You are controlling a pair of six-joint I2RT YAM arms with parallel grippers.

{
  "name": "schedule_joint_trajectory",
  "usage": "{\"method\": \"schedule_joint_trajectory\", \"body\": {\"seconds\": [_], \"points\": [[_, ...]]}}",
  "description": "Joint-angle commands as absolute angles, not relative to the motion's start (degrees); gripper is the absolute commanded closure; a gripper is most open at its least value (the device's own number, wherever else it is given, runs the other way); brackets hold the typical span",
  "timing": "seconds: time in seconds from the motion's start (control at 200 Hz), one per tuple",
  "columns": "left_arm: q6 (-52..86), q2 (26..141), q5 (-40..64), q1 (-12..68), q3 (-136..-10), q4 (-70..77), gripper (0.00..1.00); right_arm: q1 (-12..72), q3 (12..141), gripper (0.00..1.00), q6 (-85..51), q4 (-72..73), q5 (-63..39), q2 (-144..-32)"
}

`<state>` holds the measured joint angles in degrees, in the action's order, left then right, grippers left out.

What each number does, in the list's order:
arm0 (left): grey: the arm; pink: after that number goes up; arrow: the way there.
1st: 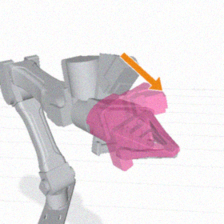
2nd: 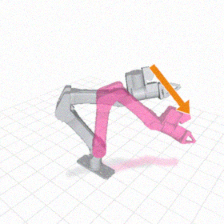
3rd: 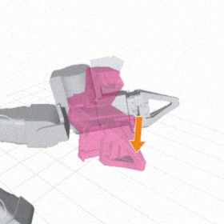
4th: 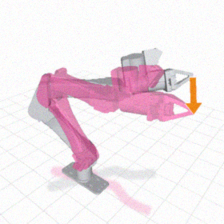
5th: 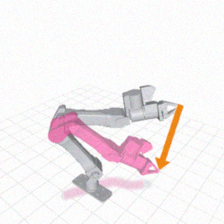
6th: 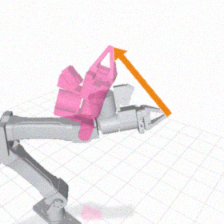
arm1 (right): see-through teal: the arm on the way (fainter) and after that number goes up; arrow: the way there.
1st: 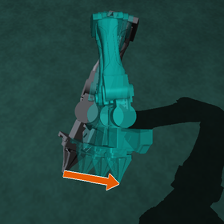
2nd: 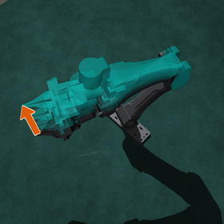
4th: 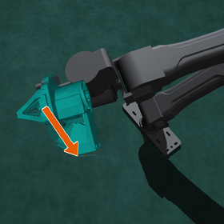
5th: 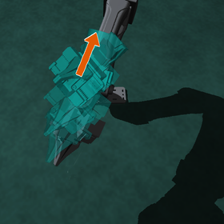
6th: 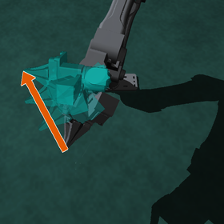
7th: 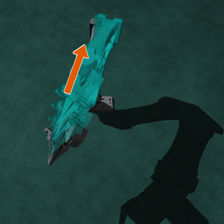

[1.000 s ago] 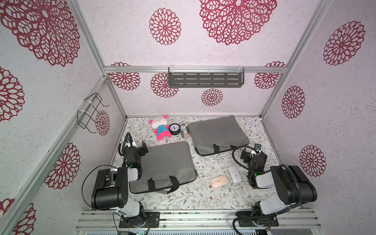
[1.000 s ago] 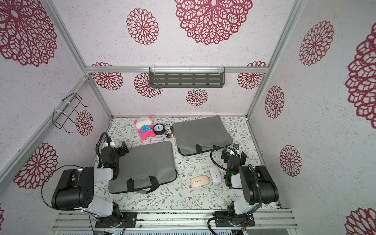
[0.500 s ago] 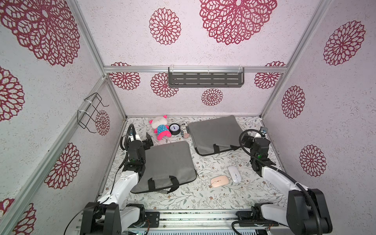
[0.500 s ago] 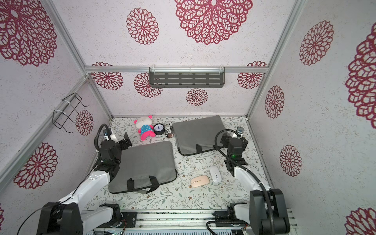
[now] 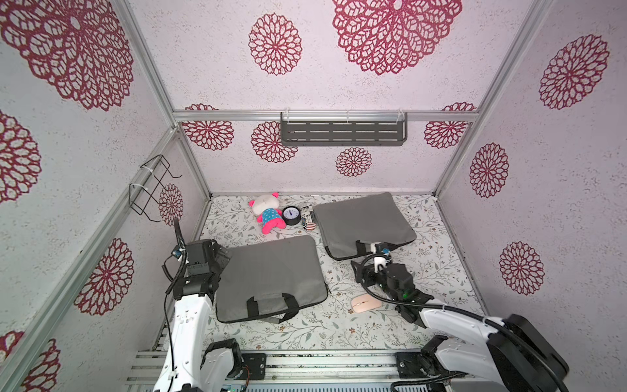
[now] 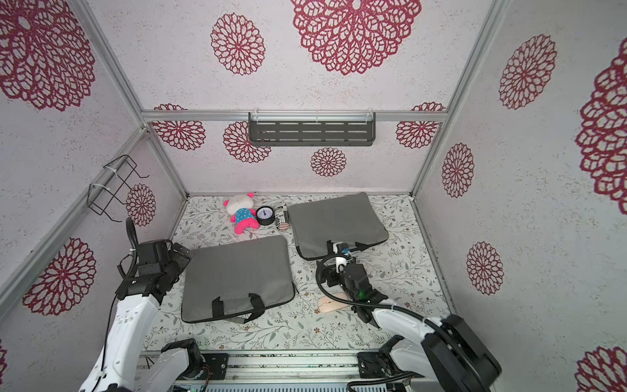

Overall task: Put the mouse into the laptop bag
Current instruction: Unzip the zipper on the zippered laptop bag.

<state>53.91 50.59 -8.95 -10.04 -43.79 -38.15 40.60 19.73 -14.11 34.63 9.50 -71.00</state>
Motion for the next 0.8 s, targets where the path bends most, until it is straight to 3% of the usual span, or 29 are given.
{"method": "schedule_joint_trajectory", "body": {"seconds": [0.0,0.165,0.405,0.59,0.796], "points": [[58.1,42.9,-4.1,-8.8,-40.7,-44.8,0.02,46.3,23.9,0.13,-9.7,37.0,13.7,-78.9],[65.8,35.7,-1.8,-1.4,-32.4,-40.6,0.02,50.8,25.8,0.21,-9.7,37.6,12.5,-85.7],[73.5,43.1,-11.2,16.5,-28.7,-34.0,0.02,57.5,26.5,0.27,-7.1,34.0,17.5,-88.2],[72.3,54.7,-10.8,19.1,-29.9,-28.4,0.02,59.8,25.1,0.34,-9.6,30.8,17.2,-87.1],[70.1,62.3,-18.4,19.0,-33.0,-30.8,0.02,60.4,21.1,0.4,-9.1,32.5,19.6,-84.8]]}}
